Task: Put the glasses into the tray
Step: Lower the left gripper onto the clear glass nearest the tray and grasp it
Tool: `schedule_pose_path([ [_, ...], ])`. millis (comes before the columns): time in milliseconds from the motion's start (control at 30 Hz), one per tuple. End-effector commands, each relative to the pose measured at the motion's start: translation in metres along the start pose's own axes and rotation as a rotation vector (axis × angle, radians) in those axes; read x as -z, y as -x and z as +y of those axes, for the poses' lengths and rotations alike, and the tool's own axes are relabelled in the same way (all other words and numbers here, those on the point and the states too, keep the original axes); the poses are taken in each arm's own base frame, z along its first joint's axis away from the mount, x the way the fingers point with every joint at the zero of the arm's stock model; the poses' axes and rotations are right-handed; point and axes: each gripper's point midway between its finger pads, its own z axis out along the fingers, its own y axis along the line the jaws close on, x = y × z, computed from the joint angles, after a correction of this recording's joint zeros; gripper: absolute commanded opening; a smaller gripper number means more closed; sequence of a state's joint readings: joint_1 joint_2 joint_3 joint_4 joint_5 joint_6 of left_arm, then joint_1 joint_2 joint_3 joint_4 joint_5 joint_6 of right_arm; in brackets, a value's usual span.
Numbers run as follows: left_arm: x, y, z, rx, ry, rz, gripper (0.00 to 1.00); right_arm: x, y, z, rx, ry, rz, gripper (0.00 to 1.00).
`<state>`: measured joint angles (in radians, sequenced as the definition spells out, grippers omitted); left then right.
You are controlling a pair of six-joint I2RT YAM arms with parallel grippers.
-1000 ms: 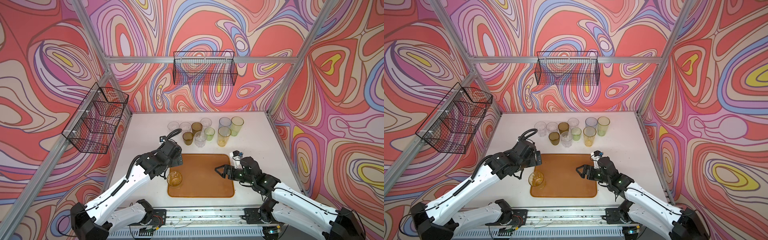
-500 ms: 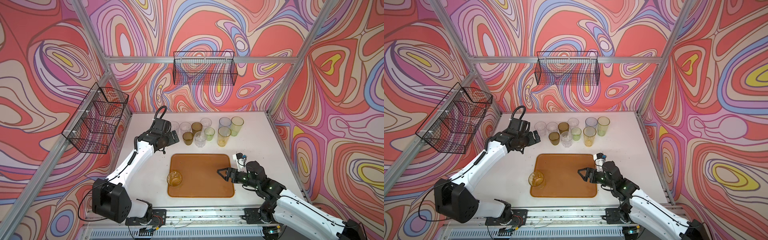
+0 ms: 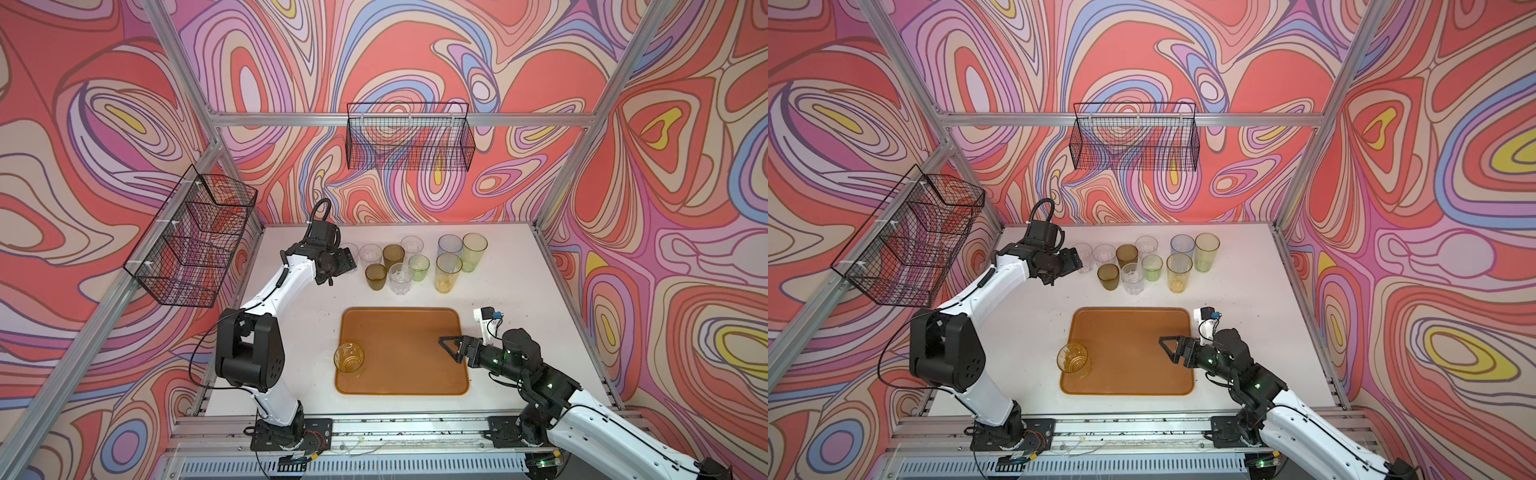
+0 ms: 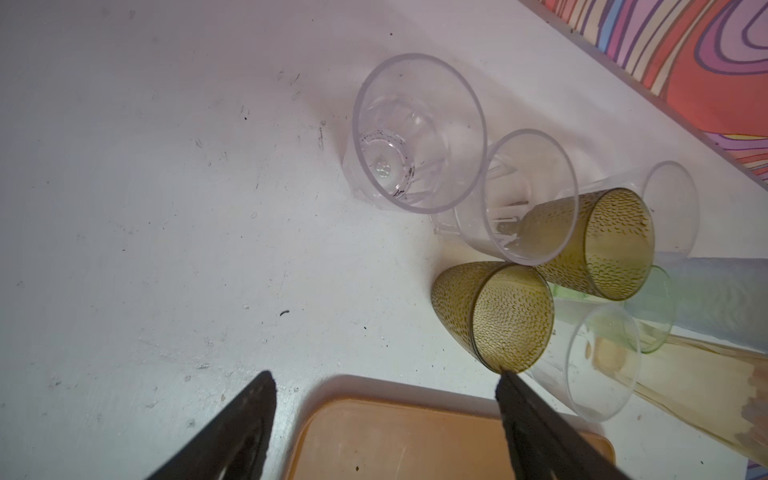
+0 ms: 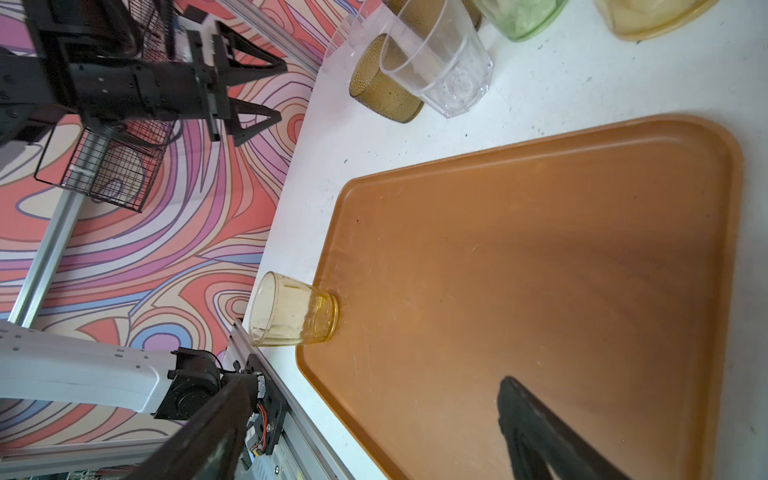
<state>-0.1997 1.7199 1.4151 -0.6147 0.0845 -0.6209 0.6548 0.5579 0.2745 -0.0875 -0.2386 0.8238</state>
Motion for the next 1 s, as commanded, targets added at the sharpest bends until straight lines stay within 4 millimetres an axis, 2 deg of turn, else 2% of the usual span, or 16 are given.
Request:
schedule_pose_path([
  [0, -0.001, 0.024, 0.000, -0.006, 0.003, -0.027, 0.76, 0.004, 0.009, 0.005, 0.036, 0.020, -0.046, 0.96],
  [167, -0.013, 0.042, 0.009, 0.014, 0.023, -0.016, 0.65, 0.007, 0.012, 0.012, 0.070, 0.026, -0.048, 0.96],
  [367, -0.026, 0.058, 0.011, 0.003, 0.046, -0.011, 0.54, 0.005, 0.014, 0.007, 0.072, 0.002, -0.053, 0.96],
  [533, -0.040, 0.062, 0.010, -0.017, 0.057, 0.004, 0.52, 0.001, 0.013, 0.004, 0.063, -0.012, -0.049, 0.96],
  [700, -0.057, 0.066, 0.007, -0.017, 0.050, 0.033, 0.44, -0.001, 0.014, 0.001, 0.056, -0.026, -0.048, 0.96],
  [800, -0.065, 0.070, 0.009, -0.017, 0.073, 0.033, 0.36, -0.003, 0.013, -0.001, 0.056, -0.033, -0.046, 0.96],
  [967, -0.077, 0.071, 0.014, -0.031, 0.105, 0.041, 0.32, -0.002, 0.013, -0.010, 0.054, -0.079, -0.046, 0.96],
])
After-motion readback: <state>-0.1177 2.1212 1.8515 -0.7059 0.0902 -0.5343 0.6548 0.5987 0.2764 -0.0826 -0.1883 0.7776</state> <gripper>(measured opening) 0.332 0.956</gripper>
